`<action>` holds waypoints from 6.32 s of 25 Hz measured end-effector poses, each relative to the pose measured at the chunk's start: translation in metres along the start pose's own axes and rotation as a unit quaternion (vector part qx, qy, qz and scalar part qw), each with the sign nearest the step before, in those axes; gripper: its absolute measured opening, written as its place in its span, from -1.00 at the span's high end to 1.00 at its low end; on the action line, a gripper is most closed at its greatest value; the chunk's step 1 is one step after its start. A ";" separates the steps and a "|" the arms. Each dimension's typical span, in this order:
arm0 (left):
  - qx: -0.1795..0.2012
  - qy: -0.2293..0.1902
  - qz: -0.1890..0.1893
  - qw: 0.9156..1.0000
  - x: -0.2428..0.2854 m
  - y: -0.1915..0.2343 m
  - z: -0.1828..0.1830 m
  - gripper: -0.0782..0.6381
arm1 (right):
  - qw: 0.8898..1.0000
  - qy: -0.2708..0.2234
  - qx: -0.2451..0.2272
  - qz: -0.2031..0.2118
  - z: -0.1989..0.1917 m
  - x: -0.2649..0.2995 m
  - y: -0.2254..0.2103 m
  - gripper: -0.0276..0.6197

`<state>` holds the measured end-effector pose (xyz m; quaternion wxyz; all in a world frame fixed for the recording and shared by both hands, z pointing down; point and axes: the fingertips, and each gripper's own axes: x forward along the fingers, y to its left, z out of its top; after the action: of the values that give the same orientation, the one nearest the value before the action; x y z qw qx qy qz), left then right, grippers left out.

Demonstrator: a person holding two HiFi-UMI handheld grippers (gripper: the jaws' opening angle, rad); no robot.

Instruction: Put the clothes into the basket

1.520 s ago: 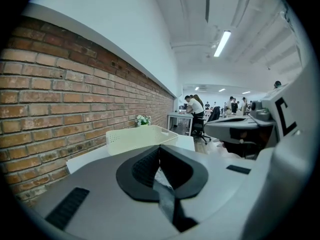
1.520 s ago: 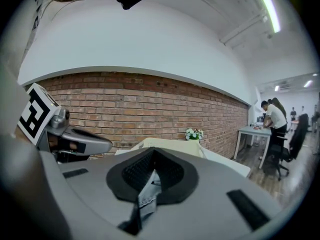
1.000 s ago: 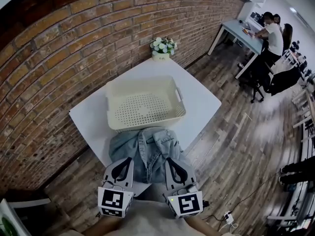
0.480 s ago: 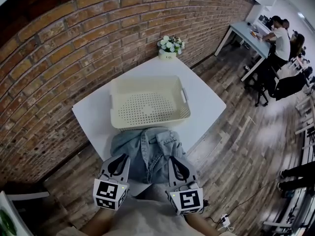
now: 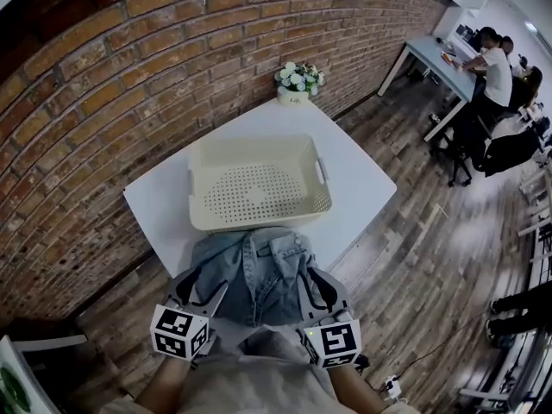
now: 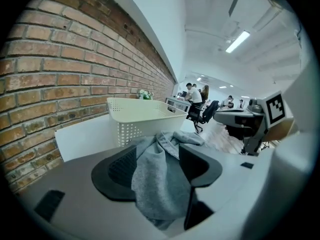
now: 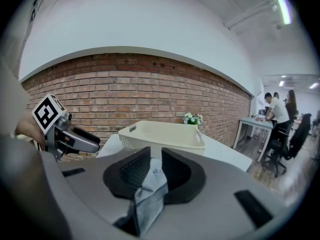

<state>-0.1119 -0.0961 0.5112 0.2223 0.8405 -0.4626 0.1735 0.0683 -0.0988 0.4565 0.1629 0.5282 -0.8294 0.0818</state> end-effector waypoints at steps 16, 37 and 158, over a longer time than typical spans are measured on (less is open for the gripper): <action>-0.032 0.073 -0.049 0.996 0.029 0.014 -0.031 -0.50 | 0.989 0.125 0.036 0.066 -0.078 0.021 -0.025 -0.50; -0.039 0.247 -0.057 0.967 0.067 0.022 -0.103 -0.65 | 0.939 0.303 0.088 0.138 -0.152 0.055 -0.015 -0.73; 0.162 -0.122 0.107 0.973 0.129 0.054 0.196 0.31 | 0.990 -0.041 -0.096 0.098 0.100 0.206 -0.067 -0.05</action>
<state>-0.0750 -0.3163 0.4217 0.0047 0.8259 -0.5391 0.1649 0.0300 -0.3331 0.4336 0.1701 0.4288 -0.8872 -0.0044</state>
